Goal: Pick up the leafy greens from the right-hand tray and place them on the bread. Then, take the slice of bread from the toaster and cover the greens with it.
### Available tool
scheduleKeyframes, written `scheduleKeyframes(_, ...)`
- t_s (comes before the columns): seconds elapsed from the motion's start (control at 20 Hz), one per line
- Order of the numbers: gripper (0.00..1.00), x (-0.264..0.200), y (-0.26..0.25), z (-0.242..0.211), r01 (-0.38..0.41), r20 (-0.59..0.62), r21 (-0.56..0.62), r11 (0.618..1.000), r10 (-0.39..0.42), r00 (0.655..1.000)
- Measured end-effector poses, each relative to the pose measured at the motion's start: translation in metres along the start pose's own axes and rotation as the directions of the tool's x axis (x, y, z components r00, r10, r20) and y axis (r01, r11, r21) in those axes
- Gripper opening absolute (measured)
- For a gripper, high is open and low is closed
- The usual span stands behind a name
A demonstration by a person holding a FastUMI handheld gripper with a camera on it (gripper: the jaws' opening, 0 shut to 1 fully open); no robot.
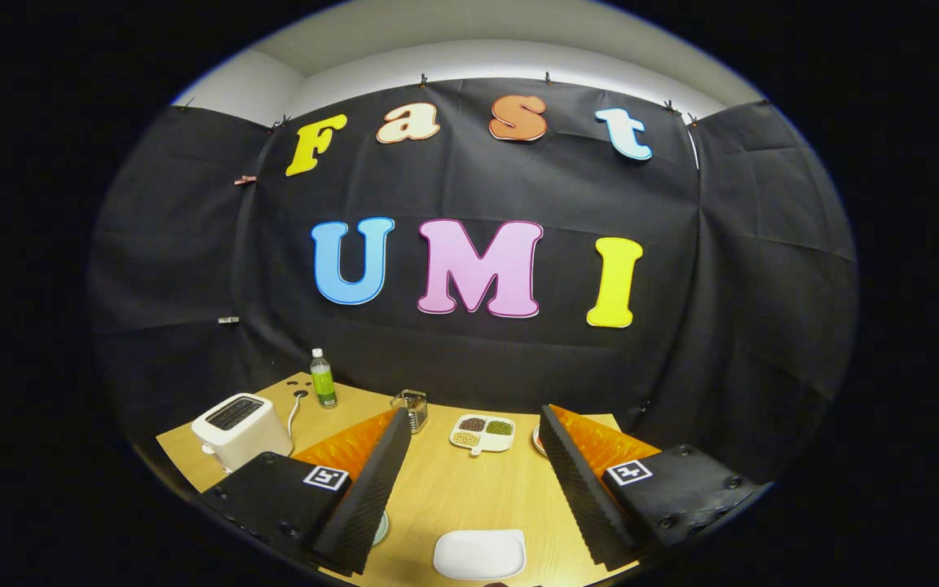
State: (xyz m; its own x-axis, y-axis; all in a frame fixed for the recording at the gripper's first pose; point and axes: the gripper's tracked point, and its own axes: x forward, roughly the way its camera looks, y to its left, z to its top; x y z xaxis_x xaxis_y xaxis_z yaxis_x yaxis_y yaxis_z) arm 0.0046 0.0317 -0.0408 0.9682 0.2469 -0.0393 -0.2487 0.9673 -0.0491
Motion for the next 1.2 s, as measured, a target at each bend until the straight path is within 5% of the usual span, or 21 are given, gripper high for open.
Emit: scheduleKeyframes(1.2,1.0,-0.005,0.03,0.002,-0.06,-0.007,-0.012,0.998,0.06,0.998)
